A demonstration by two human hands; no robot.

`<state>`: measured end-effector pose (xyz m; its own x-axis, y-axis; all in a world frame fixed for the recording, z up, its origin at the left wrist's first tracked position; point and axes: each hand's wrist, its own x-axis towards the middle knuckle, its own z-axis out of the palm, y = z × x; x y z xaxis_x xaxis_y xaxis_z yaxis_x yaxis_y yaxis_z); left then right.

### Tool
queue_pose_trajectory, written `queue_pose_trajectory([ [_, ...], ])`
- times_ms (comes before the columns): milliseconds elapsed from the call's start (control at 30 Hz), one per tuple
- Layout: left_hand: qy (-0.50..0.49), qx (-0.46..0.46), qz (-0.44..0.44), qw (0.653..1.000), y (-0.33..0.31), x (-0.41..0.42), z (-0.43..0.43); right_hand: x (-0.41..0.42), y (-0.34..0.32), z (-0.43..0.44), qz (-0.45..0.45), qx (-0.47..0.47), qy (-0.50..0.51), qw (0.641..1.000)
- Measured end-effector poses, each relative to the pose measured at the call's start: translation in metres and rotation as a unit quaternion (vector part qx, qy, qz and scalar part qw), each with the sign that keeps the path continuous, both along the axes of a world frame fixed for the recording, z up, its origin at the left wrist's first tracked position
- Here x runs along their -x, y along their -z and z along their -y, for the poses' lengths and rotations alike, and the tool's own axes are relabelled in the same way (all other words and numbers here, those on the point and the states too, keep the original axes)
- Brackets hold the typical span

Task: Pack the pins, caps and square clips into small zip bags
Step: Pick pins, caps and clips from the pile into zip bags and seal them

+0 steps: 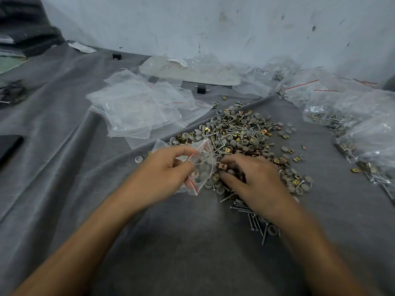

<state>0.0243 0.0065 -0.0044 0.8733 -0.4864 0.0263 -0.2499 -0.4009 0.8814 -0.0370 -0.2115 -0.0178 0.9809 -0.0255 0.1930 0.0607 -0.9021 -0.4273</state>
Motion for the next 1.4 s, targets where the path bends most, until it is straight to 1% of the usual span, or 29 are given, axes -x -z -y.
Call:
queue_pose_trajectory([
  [67, -0.001, 0.002, 0.003, 1.0, 0.0, 0.0, -0.001, 0.004, 0.001, -0.003, 0.016, -0.027, -0.017, 0.999],
  [200, 0.001, 0.004, -0.004, 1.0, 0.001, -0.002, -0.002, 0.007, -0.001, 0.001, 0.063, -0.068, 0.004, 0.996],
  [333, 0.005, 0.002, -0.007, 1.0, 0.001, -0.002, -0.003, 0.008, -0.004, 0.009, 0.072, -0.128, 0.022, 0.989],
  [467, 0.003, 0.0, -0.007, 1.0, 0.002, -0.002, -0.001, 0.01, -0.004, 0.011, 0.089, -0.204, 0.02, 0.975],
  [567, 0.007, -0.001, -0.005, 1.0, 0.003, -0.001, 0.0, 0.01, -0.006, 0.008, 0.137, -0.202, 0.017, 0.97],
  [633, 0.007, -0.003, -0.003, 1.0, 0.004, 0.0, 0.001, 0.01, -0.006, 0.004, 0.146, -0.227, 0.0, 0.963],
  [733, 0.009, -0.011, -0.001, 1.0, 0.006, -0.001, 0.002, 0.012, -0.004, -0.008, 0.123, -0.291, -0.044, 0.948],
  [800, 0.01, -0.011, -0.001, 1.0, 0.006, -0.001, 0.002, 0.011, -0.001, -0.015, 0.127, -0.302, -0.061, 0.943],
  [867, 0.012, -0.009, 0.001, 1.0, 0.005, 0.0, 0.002, 0.01, 0.002, -0.02, 0.132, -0.296, -0.069, 0.943],
  [1000, 0.003, 0.007, -0.006, 1.0, 0.002, -0.001, 0.002, 0.009, 0.003, -0.022, 0.112, -0.301, -0.071, 0.945],
  [1133, -0.014, 0.025, -0.011, 1.0, 0.001, -0.003, 0.0, 0.01, -0.002, -0.008, 0.126, -0.28, -0.031, 0.951],
  [1167, -0.016, 0.026, -0.011, 0.999, 0.001, -0.004, -0.001, 0.011, -0.003, -0.004, 0.13, -0.254, -0.019, 0.958],
  [1233, -0.013, 0.027, -0.012, 0.999, 0.001, -0.004, -0.002, 0.011, -0.003, 0.003, 0.135, -0.159, 0.003, 0.978],
  [1300, -0.01, 0.03, -0.015, 0.999, 0.001, -0.003, -0.002, 0.011, -0.003, 0.008, 0.122, -0.07, 0.009, 0.99],
  [1400, -0.009, 0.029, -0.018, 0.999, 0.001, -0.003, -0.002, 0.011, -0.003, 0.012, 0.04, -0.004, -0.011, 0.999],
])
